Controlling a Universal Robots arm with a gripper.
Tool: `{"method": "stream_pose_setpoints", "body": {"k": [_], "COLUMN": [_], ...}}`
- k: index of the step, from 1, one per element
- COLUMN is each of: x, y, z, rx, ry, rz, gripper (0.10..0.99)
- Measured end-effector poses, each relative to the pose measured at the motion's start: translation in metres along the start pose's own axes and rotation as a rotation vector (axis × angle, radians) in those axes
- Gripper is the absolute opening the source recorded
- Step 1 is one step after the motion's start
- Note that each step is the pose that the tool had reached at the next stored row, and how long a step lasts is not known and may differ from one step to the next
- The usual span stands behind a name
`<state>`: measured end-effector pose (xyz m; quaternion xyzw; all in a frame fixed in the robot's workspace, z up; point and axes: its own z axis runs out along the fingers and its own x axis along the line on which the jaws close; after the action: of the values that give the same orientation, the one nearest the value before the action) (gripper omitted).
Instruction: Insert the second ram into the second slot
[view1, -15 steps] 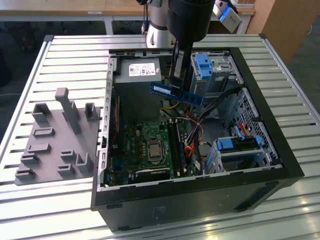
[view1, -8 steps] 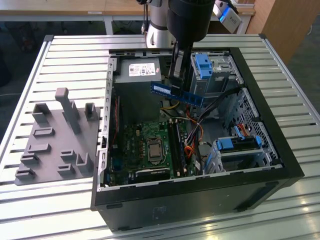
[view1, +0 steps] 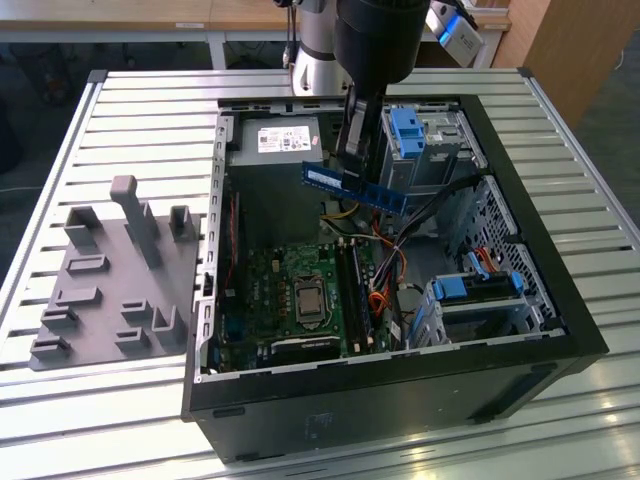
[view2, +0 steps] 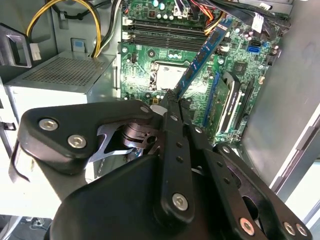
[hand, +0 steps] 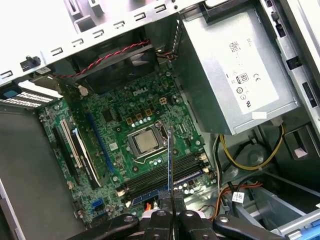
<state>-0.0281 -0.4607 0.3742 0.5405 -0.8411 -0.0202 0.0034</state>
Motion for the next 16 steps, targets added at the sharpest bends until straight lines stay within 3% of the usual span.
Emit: {"method": "stream_pose_setpoints", "body": {"k": [16], "x": [0.0], "y": [0.0], "z": [0.0], "rx": [0.001], "ry": [-0.0015], "rz": [0.039], "gripper": [0.129]}}
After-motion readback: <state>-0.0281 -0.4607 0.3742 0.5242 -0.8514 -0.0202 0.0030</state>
